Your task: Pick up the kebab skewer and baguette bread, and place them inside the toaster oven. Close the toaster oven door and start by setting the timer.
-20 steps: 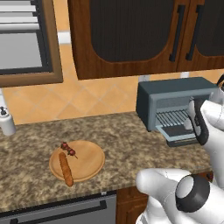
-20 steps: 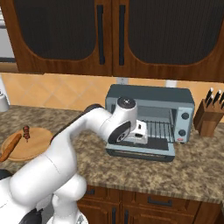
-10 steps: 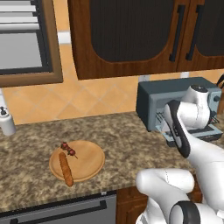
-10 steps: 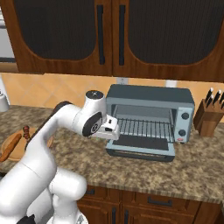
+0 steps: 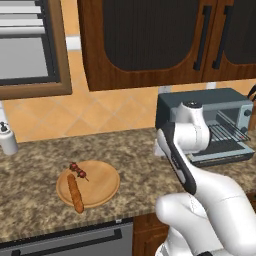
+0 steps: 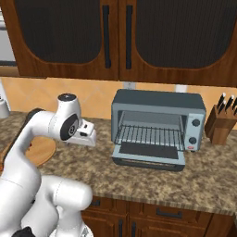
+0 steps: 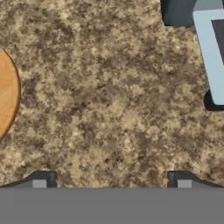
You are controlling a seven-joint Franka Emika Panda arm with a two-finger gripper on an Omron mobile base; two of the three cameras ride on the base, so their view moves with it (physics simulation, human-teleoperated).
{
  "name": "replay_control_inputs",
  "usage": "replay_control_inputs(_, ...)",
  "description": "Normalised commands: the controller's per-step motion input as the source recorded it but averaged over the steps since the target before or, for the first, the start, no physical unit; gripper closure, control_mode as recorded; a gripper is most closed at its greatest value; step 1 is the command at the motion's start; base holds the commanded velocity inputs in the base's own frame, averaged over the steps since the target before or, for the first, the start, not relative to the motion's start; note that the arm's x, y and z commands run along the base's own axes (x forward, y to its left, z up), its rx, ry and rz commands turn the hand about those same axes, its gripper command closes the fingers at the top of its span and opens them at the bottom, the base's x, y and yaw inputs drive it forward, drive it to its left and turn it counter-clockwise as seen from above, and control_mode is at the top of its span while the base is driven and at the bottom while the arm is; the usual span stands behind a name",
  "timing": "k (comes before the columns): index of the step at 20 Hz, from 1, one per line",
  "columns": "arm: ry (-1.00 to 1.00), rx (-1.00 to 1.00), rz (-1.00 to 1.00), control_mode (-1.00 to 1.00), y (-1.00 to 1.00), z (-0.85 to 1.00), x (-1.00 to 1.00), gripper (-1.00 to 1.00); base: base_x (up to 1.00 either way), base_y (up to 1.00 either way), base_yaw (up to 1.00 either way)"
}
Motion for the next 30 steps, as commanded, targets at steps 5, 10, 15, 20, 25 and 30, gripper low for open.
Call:
replay_control_inputs(5,0.02,0.00,0.00,-1.00,1.00,0.00,0.00,-1.00,0.00,0.00,0.00)
replay_control_inputs(10,0.00,0.00,0.00,-1.00,0.98,0.00,0.00,-1.00,0.00,0.00,0.00)
replay_control_inputs(15,0.00,0.00,0.00,-1.00,0.83,0.00,0.07,-1.00,0.00,0.00,0.00)
replay_control_inputs(20,0.00,0.00,0.00,-1.00,0.57,0.00,0.32,-1.00,0.00,0.00,0.00)
replay_control_inputs(25,0.00,0.00,0.00,-1.00,0.30,-0.06,0.03,-1.00,0.00,0.00,0.00)
replay_control_inputs(30,0.00,0.00,0.00,-1.00,0.34,-0.18,0.01,-1.00,0.00,0.00,0.00)
